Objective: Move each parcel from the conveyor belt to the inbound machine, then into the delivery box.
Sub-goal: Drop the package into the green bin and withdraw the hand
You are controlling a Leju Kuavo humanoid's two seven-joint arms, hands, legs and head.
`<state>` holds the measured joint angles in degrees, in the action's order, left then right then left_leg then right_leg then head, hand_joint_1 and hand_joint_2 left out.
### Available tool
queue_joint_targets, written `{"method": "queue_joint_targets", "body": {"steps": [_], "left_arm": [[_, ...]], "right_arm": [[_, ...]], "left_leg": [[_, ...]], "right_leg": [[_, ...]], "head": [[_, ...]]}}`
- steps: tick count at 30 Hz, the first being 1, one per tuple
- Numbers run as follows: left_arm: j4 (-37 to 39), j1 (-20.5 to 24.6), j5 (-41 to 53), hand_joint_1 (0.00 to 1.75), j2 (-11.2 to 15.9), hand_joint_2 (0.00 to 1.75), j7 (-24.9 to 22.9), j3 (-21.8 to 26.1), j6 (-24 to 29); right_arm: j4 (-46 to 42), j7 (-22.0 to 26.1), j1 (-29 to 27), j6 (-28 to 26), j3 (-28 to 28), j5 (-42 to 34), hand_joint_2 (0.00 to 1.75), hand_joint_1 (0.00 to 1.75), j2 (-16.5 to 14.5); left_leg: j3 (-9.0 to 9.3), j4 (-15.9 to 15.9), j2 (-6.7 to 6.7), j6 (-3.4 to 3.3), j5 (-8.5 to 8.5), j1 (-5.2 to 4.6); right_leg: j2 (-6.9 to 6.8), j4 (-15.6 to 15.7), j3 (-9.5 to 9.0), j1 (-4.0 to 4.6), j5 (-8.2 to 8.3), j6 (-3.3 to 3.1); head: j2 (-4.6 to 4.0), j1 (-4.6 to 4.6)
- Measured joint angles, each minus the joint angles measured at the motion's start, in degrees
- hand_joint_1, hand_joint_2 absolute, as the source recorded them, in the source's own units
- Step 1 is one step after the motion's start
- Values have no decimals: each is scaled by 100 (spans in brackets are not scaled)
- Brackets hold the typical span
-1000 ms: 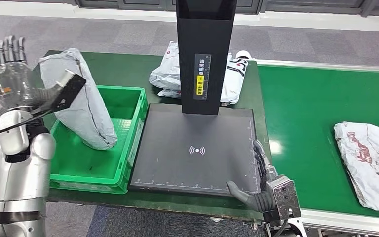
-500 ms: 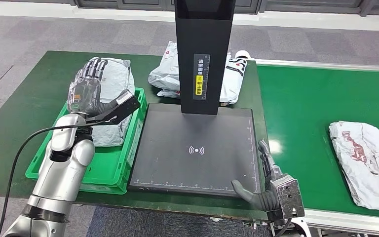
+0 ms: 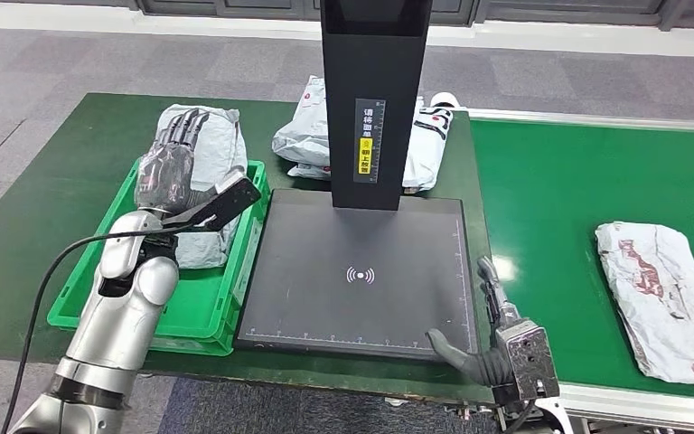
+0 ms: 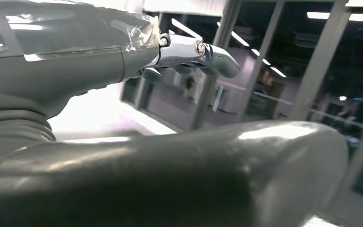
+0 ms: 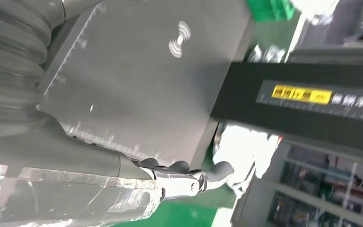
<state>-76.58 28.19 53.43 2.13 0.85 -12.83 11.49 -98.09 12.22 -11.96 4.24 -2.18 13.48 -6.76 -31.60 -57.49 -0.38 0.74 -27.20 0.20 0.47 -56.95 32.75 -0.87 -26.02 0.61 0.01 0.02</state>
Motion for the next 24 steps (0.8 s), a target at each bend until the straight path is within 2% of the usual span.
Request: {"method": "queue_joint_targets", "body": {"steps": [1, 4, 7, 12, 16, 24], "left_arm": [[-70, -69, -185, 0, -11, 175, 62, 1, 47], [-385, -404, -835, 0, -74, 175, 292, 24, 100], [-713, -811, -1464, 0, -192, 175, 515, 37, -44], [-1000, -1210, -1792, 0, -344, 175, 639, 37, -154], [-1083, -1277, -1810, 0, -391, 175, 641, 37, -156], [-1137, -1309, -1818, 0, -426, 175, 641, 37, -161]], "right_arm": [[1, -27, 11, -76, 64, 110, 175, 0, 4], [33, -292, 151, -413, 420, 605, 175, 0, 108], [265, -664, 513, -725, 1039, 1286, 175, 0, 406], [817, -727, 1046, -733, 1928, 1667, 175, 0, 925], [987, -711, 1159, -724, 2184, 1730, 175, 0, 1018], [1133, -711, 1208, -724, 2323, 1753, 175, 0, 1076]], "left_leg": [[0, 0, 0, 0, 0, 0], [-1, 0, 0, -4, -3, -2], [-3, -2, -4, -7, -5, -8], [-8, -11, -5, -10, -6, -13], [-7, -11, -6, -9, -6, -11], [-9, -10, -5, -8, -5, -1]], "right_leg": [[0, 0, 0, 0, 0, 0], [1, 2, 1, -2, 0, 0], [-1, 5, -1, -8, 0, 3], [-3, 6, -1, -13, 4, 9], [-6, 3, 1, -7, 4, 9], [-6, 0, 2, -1, 3, 7]], "head": [[0, 0], [1, -1], [1, 0], [0, 1], [1, 0], [-1, 0]]}}
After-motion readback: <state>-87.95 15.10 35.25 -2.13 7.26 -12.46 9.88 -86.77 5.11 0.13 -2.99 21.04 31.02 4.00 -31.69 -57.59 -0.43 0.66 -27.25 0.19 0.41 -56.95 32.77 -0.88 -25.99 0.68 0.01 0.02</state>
